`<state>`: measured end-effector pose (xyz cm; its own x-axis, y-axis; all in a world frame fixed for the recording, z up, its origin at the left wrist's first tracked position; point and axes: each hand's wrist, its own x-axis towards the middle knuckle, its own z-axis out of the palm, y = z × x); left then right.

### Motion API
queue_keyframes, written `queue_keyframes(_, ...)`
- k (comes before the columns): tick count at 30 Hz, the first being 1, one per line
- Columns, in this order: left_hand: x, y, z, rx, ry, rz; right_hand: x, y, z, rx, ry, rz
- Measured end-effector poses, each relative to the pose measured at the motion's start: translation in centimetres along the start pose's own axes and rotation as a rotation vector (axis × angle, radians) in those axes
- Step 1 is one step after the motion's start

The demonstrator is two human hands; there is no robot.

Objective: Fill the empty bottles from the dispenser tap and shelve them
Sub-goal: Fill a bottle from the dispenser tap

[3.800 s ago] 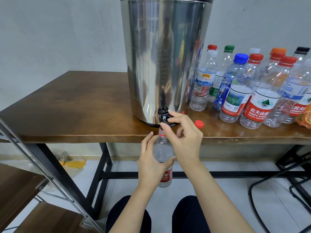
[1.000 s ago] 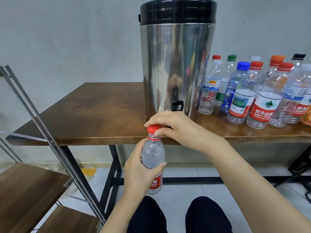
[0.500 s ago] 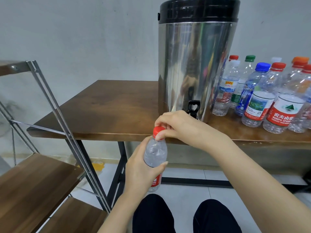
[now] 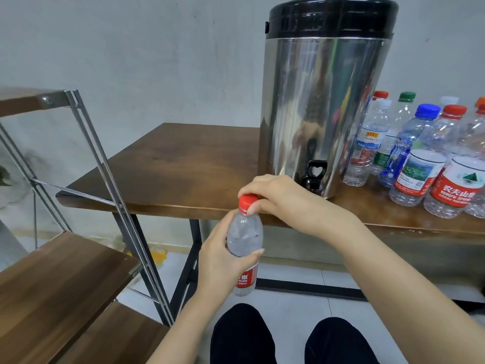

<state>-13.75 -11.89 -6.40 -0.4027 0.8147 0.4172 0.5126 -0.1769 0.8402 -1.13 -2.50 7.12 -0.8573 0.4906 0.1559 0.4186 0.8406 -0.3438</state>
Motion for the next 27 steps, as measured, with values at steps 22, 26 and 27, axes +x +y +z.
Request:
queue_keyframes(22, 13.0, 3.2, -5.4, 0.041, 0.425, 0.122, 7.0, 5.6, 9.9, -0.287, 0.394, 0.226)
queue_keyframes(26, 17.6, 1.4, -4.6, 0.119, 0.377, 0.089, 9.1, 6.7, 11.3, -0.337, 0.32, 0.265)
queue_keyframes(27, 18.6, 0.8, -4.4, 0.137, 0.361, 0.087, 9.4, 6.9, 11.6, -0.347, 0.32, 0.277)
